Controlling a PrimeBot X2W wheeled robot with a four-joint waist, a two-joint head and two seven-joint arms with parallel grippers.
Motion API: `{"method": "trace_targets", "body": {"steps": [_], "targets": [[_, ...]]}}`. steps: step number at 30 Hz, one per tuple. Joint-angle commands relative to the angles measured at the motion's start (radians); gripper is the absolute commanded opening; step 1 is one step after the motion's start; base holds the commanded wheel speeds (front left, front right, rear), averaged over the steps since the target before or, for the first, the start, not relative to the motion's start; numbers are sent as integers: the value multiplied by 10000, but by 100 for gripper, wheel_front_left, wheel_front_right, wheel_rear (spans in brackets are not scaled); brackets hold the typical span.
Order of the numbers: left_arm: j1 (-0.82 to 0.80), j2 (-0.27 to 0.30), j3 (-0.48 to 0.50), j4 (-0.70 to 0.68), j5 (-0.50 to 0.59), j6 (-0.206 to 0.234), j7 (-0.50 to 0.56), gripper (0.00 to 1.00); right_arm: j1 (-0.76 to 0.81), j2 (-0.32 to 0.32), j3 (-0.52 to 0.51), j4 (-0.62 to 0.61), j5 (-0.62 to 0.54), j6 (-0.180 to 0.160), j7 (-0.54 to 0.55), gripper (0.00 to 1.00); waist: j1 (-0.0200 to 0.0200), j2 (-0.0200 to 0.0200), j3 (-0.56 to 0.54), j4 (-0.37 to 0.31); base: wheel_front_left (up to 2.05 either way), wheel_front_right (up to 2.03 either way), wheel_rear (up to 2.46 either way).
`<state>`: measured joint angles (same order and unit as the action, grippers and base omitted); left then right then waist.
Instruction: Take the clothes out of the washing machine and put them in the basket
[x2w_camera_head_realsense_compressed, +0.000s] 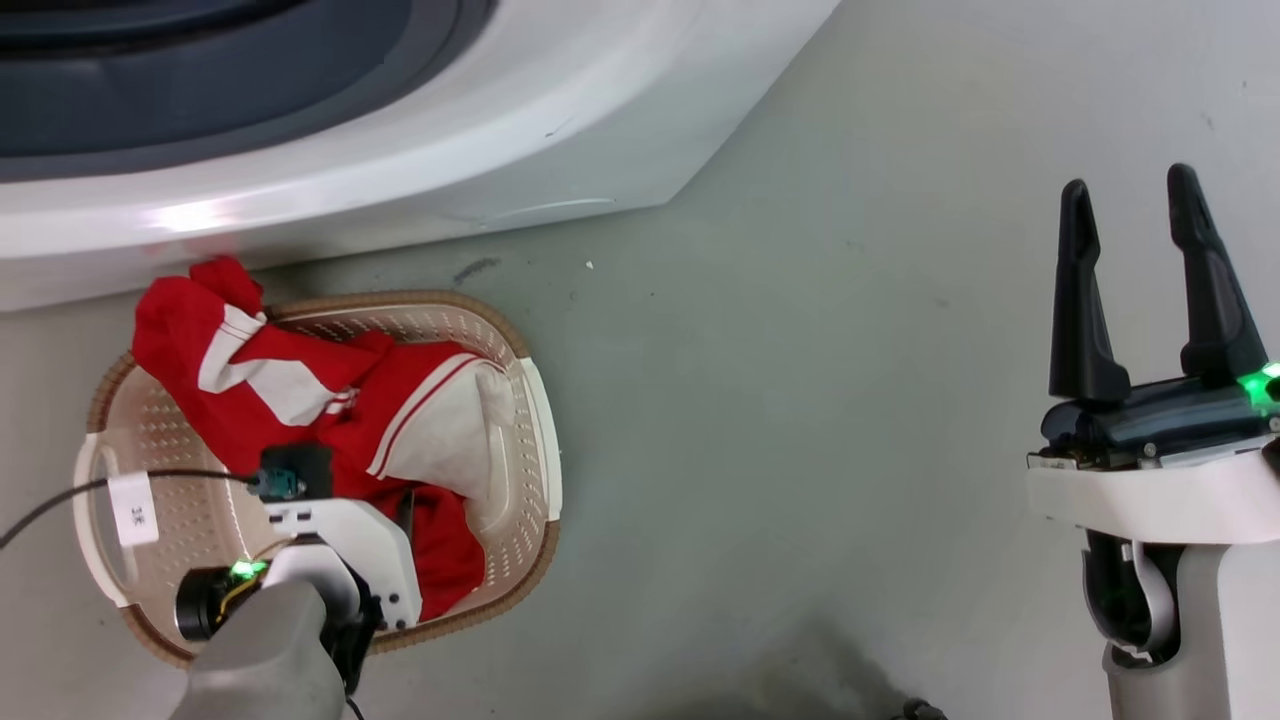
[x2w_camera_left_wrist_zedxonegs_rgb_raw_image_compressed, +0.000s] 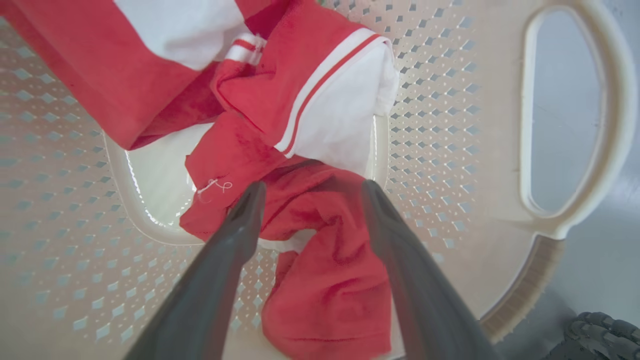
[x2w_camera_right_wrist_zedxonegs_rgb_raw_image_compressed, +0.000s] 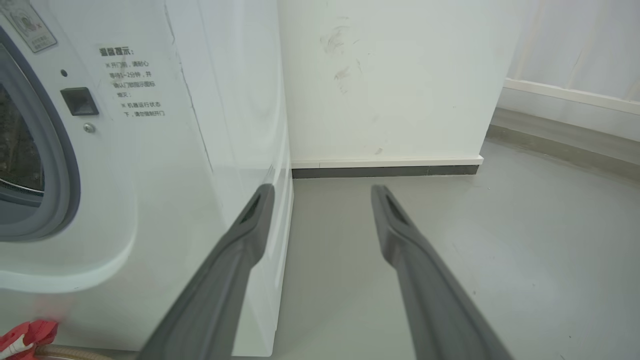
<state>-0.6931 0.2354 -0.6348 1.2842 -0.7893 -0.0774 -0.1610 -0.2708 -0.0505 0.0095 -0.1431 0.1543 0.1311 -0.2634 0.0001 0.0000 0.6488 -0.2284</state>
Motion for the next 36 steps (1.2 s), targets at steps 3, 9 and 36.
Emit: {"method": "trace_targets", "body": {"steps": [3,9,36], "targets": [[352,-141,-39,18,-11,49,-225,100,198,5,-43,119,-44,-7,-21,100,-1,0,-523,154,0,0,0],[932,-331,-215,-133,315,185,-990,100,785,4,-90,516,-238,-7,-21,100,-1,0,-1739,545,0,0,0],[6212,-1011,5138,-9096,5603,1285,-1045,100,3255,5,-297,1257,-480,-7,-20,100,-1,0,-5784,1731,0,0,0]]}}
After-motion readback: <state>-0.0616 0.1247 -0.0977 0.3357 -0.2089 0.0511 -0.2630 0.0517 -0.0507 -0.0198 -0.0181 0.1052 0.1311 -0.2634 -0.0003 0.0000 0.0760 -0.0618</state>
